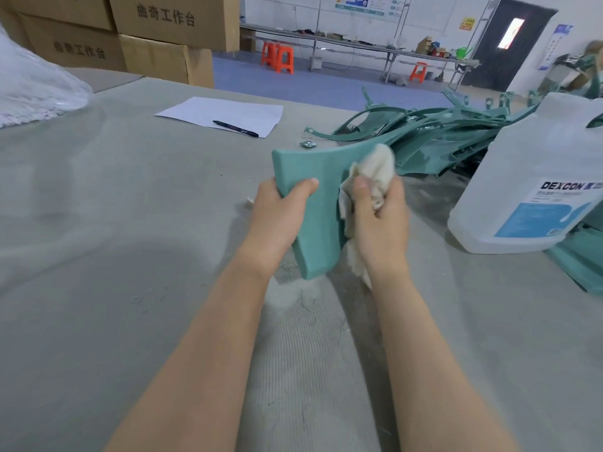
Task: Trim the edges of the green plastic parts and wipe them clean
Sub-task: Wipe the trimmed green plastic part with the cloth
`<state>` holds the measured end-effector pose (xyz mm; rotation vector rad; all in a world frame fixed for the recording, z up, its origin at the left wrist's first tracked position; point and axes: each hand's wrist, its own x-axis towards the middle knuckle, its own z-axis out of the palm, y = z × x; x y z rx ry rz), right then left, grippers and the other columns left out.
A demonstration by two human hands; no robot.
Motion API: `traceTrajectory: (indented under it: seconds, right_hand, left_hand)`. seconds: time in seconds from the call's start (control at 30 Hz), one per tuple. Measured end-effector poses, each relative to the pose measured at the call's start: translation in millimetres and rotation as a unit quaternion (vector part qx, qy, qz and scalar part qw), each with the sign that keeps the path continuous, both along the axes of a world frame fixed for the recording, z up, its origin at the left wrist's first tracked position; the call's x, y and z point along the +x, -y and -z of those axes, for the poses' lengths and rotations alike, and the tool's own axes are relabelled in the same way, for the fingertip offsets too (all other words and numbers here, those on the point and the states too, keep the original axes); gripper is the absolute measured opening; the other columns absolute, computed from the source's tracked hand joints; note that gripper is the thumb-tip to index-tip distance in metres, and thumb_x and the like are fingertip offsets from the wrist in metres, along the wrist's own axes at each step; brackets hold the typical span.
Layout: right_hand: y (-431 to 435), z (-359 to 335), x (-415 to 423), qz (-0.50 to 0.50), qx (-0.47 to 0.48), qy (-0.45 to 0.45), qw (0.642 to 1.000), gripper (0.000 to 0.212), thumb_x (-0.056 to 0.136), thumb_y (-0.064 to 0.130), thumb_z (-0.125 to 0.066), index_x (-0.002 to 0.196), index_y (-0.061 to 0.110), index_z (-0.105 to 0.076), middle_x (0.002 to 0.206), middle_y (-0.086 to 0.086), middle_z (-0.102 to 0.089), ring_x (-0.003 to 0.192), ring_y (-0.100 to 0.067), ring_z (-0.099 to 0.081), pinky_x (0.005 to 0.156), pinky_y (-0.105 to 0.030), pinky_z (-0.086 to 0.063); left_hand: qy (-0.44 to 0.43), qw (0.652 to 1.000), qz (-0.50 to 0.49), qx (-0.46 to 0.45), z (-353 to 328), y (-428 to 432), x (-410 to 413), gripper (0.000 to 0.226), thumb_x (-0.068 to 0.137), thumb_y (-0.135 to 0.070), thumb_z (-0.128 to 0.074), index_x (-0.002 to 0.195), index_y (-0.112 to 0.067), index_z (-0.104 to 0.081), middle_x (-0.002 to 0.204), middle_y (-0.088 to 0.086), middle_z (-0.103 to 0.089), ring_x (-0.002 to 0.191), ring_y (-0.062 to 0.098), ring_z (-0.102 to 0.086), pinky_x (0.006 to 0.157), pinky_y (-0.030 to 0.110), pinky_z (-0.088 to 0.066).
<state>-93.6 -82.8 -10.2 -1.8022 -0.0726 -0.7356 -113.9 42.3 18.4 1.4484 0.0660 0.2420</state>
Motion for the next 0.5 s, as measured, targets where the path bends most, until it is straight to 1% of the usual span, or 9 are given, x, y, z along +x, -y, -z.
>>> traceTrajectory:
  seconds: [0.07, 0.1, 0.17, 0.23, 0.27, 0.33, 0.43, 0.47, 0.5]
  right_hand:
    - [-4.0, 1.5, -0.2, -0.014, -0.083, -0.023, 0.996, 0.014, 0.096, 0.021, -0.057, 0.11, 0.022, -0.052, 0.086, 0.017, -0.055, 0.079, -0.007, -0.051, 0.064, -0.01, -0.038]
    - [-4.6, 1.4, -0.3, -0.01, -0.095, -0.031, 0.995, 0.018, 0.097, 0.019, -0.056, 0.114, 0.016, -0.051, 0.085, 0.016, -0.053, 0.081, -0.01, -0.051, 0.063, -0.013, -0.038]
    - [-2.5, 0.6, -1.1, 0.013, -0.088, -0.03, 0.996, 0.02, 0.098, 0.021, -0.053, 0.113, 0.007, -0.048, 0.084, 0.009, -0.054, 0.087, -0.024, -0.055, 0.066, -0.027, -0.039]
    - [-1.6, -1.5, -3.4, 0.03, -0.079, -0.018, 0.996, 0.024, 0.099, 0.024, -0.052, 0.11, 0.002, -0.048, 0.09, -0.002, -0.059, 0.089, -0.032, -0.057, 0.073, -0.038, -0.041]
    - [-2.2, -2.7, -4.8, 0.037, -0.076, -0.017, 0.996, 0.027, 0.099, 0.026, -0.051, 0.109, 0.001, -0.049, 0.092, -0.007, -0.061, 0.089, -0.034, -0.057, 0.075, -0.041, -0.042]
    - [-3.0, -3.3, -5.0, 0.056, -0.078, -0.03, 0.995, 0.031, 0.1, 0.032, -0.048, 0.105, 0.002, -0.052, 0.093, -0.01, -0.064, 0.087, -0.032, -0.057, 0.075, -0.042, -0.043]
    - [-2.9, -1.0, -1.8, 0.079, -0.052, -0.065, 0.993, 0.028, 0.101, 0.036, -0.045, 0.09, 0.012, -0.053, 0.08, 0.002, -0.06, 0.08, -0.023, -0.054, 0.067, -0.032, -0.036]
    - [-2.5, -0.6, -1.2, 0.081, -0.018, -0.075, 0.994, 0.028, 0.101, 0.037, -0.044, 0.083, 0.017, -0.052, 0.076, 0.006, -0.058, 0.078, -0.02, -0.053, 0.067, -0.029, -0.035]
    - [-1.7, 0.0, -0.3, 0.076, 0.028, -0.081, 0.993, 0.029, 0.101, 0.037, -0.045, 0.078, 0.022, -0.052, 0.075, 0.009, -0.058, 0.078, -0.018, -0.055, 0.069, -0.029, -0.038]
  left_hand:
    - [0.014, 0.999, -0.005, 0.029, -0.3, -0.4, -1.2, 0.011, 0.09, -0.014, -0.06, 0.081, -0.014, -0.067, 0.093, 0.016, -0.071, 0.09, 0.031, -0.068, 0.082, 0.043, -0.054]
    - [0.018, 0.999, -0.002, 0.034, -0.8, -0.6, -2.1, 0.011, 0.09, -0.014, -0.06, 0.083, -0.012, -0.068, 0.092, 0.016, -0.071, 0.09, 0.032, -0.068, 0.081, 0.043, -0.054]
    - [0.024, 0.999, 0.011, 0.033, -0.7, -0.6, -3.5, 0.014, 0.09, -0.014, -0.059, 0.079, -0.015, -0.068, 0.086, 0.01, -0.071, 0.086, 0.028, -0.069, 0.079, 0.042, -0.055]
    - [0.028, 0.999, 0.024, 0.033, -1.5, -1.6, -4.6, 0.017, 0.09, -0.016, -0.059, 0.076, -0.018, -0.068, 0.081, 0.004, -0.071, 0.081, 0.023, -0.069, 0.075, 0.039, -0.056]
    - [0.029, 0.999, 0.03, 0.03, -1.6, -2.2, -4.9, 0.016, 0.09, -0.017, -0.059, 0.077, -0.016, -0.068, 0.08, 0.003, -0.072, 0.079, 0.021, -0.069, 0.073, 0.037, -0.056]
    - [0.029, 0.998, 0.041, 0.027, -1.0, -3.0, -5.0, 0.015, 0.091, -0.017, -0.058, 0.08, -0.012, -0.068, 0.081, 0.005, -0.07, 0.076, 0.02, -0.068, 0.072, 0.035, -0.055]
    - [0.023, 0.997, 0.053, 0.045, 1.4, -2.8, -4.3, 0.018, 0.091, -0.019, -0.058, 0.075, -0.016, -0.066, 0.077, 0.003, -0.068, 0.071, 0.017, -0.065, 0.067, 0.031, -0.052]
    - [0.022, 0.997, 0.059, 0.053, 2.2, -2.0, -4.2, 0.018, 0.091, -0.02, -0.058, 0.075, -0.017, -0.066, 0.075, 0.001, -0.068, 0.069, 0.016, -0.065, 0.066, 0.029, -0.051]
    - [0.022, 0.996, 0.065, 0.058, 3.0, -1.2, -4.0, 0.019, 0.091, -0.021, -0.058, 0.074, -0.017, -0.066, 0.074, -0.001, -0.068, 0.068, 0.014, -0.065, 0.065, 0.027, -0.051]
